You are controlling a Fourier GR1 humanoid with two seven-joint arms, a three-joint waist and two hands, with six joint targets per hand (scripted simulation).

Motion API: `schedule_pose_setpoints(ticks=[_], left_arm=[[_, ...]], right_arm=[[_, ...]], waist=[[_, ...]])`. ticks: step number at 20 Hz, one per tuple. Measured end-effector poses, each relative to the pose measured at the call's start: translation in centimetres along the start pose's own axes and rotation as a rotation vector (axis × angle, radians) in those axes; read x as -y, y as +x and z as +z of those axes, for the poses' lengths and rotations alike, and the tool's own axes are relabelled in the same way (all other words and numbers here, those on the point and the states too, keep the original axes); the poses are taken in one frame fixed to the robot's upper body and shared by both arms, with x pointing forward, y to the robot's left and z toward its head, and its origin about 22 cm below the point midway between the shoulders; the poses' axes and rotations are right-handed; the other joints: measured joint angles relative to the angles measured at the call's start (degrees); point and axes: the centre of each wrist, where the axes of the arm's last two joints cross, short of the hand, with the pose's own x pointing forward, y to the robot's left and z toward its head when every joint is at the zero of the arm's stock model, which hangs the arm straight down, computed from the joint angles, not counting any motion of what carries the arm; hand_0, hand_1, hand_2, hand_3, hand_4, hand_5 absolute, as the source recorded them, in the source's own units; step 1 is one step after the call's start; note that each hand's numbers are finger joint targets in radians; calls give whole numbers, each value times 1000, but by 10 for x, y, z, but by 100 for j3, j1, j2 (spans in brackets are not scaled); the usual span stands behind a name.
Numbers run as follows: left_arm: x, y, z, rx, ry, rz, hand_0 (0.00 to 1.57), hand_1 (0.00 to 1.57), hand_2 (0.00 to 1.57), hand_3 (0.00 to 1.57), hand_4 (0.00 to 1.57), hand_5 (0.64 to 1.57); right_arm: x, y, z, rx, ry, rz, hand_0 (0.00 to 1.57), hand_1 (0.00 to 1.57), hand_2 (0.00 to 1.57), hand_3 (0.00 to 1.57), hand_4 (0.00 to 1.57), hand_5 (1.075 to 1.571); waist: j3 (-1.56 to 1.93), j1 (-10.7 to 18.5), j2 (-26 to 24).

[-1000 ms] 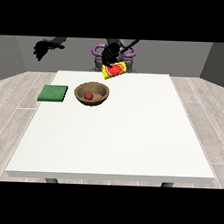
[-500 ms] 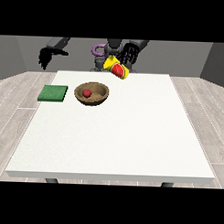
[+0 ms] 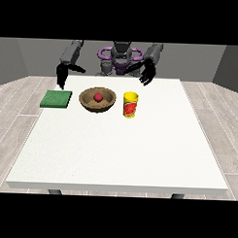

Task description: Pick the cup and pour the ball into the bowl, then pick the bowl and place it on the pad

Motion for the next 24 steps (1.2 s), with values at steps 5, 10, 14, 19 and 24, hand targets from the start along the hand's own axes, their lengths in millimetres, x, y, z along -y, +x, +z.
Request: schedule_pose_setpoints(ticks=[5,10,14,19,24], left_arm=[[-8,-20,19,80,-69,180,0,0,0,0,0,1563],[-29,-34,23,127,-93,246,0,0,0,0,0,1565],[-49,-34,20,144,-108,259,0,0,0,0,0,1565],[-59,-29,25,156,-108,265,0,0,0,0,0,1566],[-67,-27,29,168,-106,260,0,0,0,0,0,1565]], right_arm=[[-31,0,-16,20,-73,-27,0,0,0,0,324,1569],[-43,-12,-23,9,-113,-35,0,0,0,0,257,1567],[-37,-21,-29,7,-145,-43,0,0,0,0,214,1565],[-27,-36,-28,-4,-161,-42,0,0,0,0,116,1563],[-36,-46,-31,-7,-157,-44,0,0,0,0,64,1562]], waist=[[49,350,254],[69,466,338],[76,567,401],[80,624,440],[82,621,494]])
